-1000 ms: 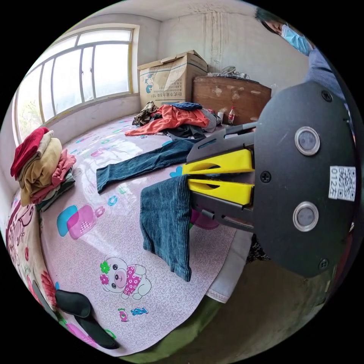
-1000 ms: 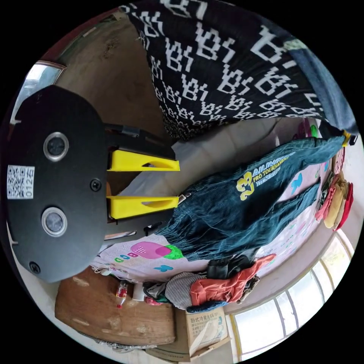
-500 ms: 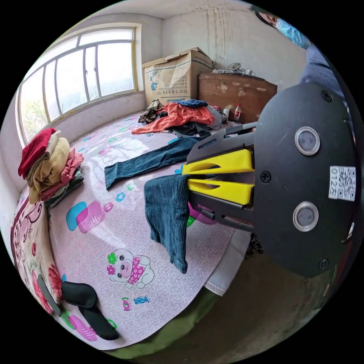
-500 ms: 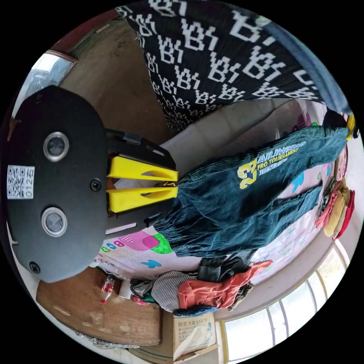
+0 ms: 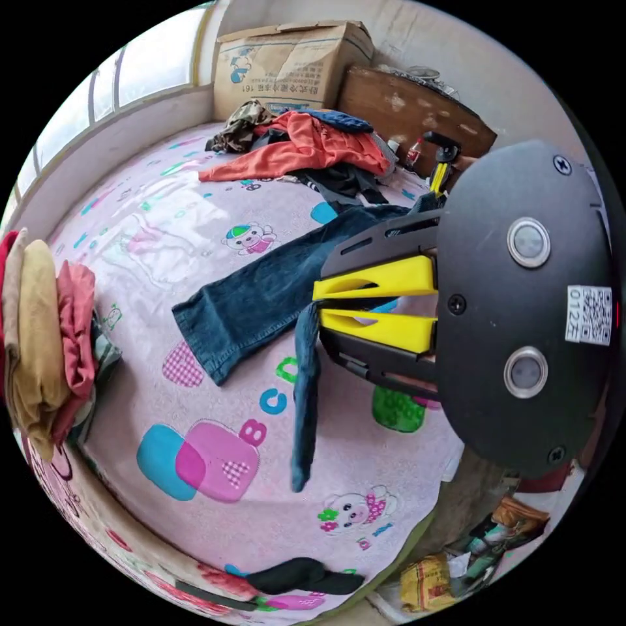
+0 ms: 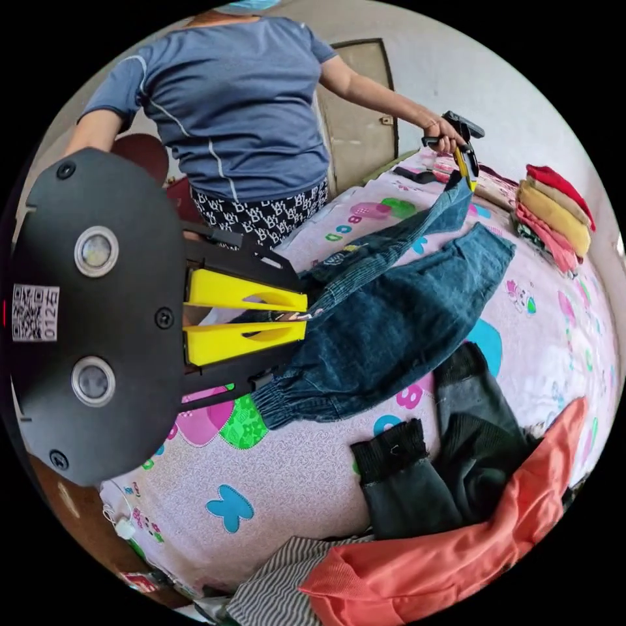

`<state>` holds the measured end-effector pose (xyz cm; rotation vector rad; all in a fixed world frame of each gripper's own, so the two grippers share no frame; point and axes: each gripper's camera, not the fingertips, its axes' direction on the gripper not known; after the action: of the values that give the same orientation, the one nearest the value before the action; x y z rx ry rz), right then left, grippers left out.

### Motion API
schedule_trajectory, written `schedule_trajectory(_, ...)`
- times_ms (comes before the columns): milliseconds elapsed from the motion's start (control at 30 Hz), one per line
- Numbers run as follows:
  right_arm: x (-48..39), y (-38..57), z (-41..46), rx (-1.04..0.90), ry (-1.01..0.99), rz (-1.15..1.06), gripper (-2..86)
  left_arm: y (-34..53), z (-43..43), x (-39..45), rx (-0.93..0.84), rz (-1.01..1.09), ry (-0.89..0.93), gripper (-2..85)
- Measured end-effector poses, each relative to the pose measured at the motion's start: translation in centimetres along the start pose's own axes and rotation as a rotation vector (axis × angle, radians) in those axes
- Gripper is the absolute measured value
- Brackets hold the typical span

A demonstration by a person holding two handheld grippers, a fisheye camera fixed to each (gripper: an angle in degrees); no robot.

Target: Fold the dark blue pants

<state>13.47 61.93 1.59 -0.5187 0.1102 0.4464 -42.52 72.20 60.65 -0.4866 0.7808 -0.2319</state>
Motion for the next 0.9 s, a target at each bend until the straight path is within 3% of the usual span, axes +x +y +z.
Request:
schedule_trajectory(133, 10.1, -5.9, 7.9, -0.093, -0.072, 0.170, 1.9, -8.7, 7.3, 5.4, -0.188, 0.136, -0.167, 2.7)
schedule_trajectory(200, 11.9, -7.7, 11.1, -0.111, -0.079, 0.181, 1.9, -10.9, 9.8, 5.1, -0.313, 0.144, -0.142, 2.3)
schedule_trajectory(300, 12.4, -10.1, 16.3, -0.163, -0.031, 0.149, 2.0, -12.7, 9.3, 4.1, -0.336, 0.250, 0.051, 1.4)
schedule_trajectory(367, 12.2, -11.4, 20.1, -0.188, 0.012, 0.125, 2.0, -13.4, 6.5, 3.0, -0.261, 0.370, 0.178, 0.9)
schedule_trajectory(467, 11.3, -12.5, 23.7, -0.183, 0.067, 0.099, 2.2, -13.7, 2.1, -0.9, -0.068, 0.336, 0.215, 0.5)
schedule_trajectory(600, 9.8, -12.9, 27.2, -0.165, 0.124, 0.087, 2.6, -12.2, 3.0, -5.9, -0.033, 0.263, 0.133, 0.3)
schedule_trajectory(700, 8.1, -12.6, 27.7, -0.117, 0.170, 0.117, 3.3, -8.6, 5.5, -8.1, -0.017, 0.304, 0.179, 0.3)
schedule_trajectory(833, 0.6, -14.1, 25.3, 0.083, 0.419, 0.040, 4.4, -2.9, 9.0, -12.2, 0.022, 0.260, 0.278, 0.4)
schedule_trajectory(900, -3.8, -17.2, 24.7, 0.208, 0.318, -0.064, 4.8, -0.7, 9.9, -13.8, 0.062, 0.242, 0.311, 0.4)
